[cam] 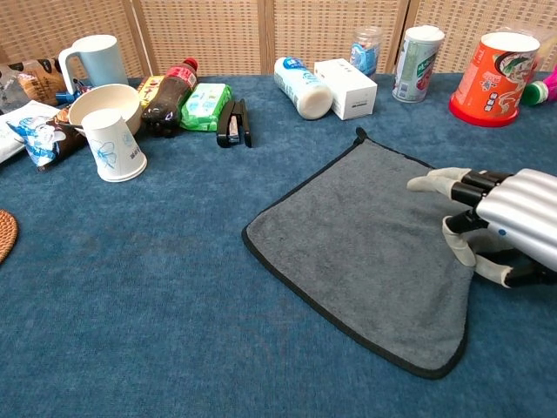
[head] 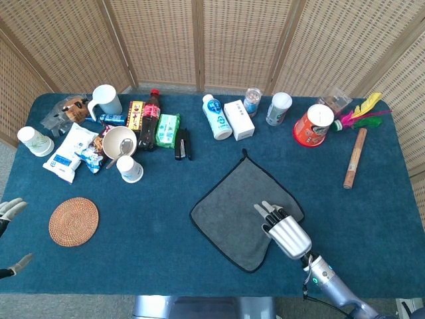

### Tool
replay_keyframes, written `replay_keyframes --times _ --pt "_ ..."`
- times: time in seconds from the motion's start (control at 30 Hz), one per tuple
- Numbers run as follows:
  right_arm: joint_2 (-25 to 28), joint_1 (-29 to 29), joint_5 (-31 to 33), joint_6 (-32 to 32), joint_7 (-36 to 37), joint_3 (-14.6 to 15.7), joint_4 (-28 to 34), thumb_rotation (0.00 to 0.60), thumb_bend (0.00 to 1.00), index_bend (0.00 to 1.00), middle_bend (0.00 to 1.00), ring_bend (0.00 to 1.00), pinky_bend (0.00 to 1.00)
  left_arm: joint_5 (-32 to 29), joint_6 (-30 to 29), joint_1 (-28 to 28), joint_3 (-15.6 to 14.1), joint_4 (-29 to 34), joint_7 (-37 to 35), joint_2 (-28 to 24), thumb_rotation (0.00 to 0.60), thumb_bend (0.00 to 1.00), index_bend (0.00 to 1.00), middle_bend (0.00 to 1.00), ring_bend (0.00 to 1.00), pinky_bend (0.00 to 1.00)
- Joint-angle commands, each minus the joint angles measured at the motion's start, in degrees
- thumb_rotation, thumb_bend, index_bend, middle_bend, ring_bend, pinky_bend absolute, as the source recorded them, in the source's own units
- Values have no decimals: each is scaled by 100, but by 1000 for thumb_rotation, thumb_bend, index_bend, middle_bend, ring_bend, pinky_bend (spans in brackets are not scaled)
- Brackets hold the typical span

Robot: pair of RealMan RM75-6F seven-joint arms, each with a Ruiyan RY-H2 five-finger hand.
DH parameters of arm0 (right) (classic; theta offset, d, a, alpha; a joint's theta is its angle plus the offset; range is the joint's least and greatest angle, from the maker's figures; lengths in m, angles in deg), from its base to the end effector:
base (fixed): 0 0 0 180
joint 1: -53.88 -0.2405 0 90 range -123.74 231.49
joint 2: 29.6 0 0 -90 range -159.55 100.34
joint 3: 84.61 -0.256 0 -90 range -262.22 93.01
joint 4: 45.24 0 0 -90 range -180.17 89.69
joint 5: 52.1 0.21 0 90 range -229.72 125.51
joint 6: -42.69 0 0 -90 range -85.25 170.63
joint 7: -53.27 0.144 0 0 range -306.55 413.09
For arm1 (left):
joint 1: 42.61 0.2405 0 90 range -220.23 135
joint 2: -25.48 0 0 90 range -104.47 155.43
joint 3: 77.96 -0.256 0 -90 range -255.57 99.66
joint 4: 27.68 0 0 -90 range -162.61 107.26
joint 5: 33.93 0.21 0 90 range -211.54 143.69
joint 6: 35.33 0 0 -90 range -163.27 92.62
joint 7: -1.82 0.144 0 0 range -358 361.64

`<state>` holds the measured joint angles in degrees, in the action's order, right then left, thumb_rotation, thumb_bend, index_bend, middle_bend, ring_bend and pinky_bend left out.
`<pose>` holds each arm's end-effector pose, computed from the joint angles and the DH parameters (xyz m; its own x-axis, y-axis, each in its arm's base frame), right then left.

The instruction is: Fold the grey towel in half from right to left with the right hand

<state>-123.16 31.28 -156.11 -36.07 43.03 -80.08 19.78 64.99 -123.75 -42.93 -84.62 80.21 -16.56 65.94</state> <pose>-0.2407 -0.2285 -0.0196 0.5929 0.0254 0.8049 -0.6322 -0.6044 0.4848 -0.2703 0.1199 0.2316 0.2262 0.1667 0.9597 0.9734 -0.0748 -0.2165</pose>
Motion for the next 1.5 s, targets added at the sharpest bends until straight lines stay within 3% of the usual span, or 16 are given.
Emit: replay_keyframes --times 0.03,0.57,1.5 --pt "33 -46 27 59 -85 -41 127 600 573 656 128 119 305 3 -1 1 -3 -1 -4 -3 600 321 58 0 0 48" --pt "53 -297 437 588 -458 -345 766 600 598 657 128 119 304 13 7 -10 -15 -26 -95 -34 600 321 58 0 0 47" --pt "-87 -715 1141 1155 -930 -871 1252 600 613 665 129 119 305 -2 28 -29 -23 -50 -214 -80 600 320 58 0 0 49"
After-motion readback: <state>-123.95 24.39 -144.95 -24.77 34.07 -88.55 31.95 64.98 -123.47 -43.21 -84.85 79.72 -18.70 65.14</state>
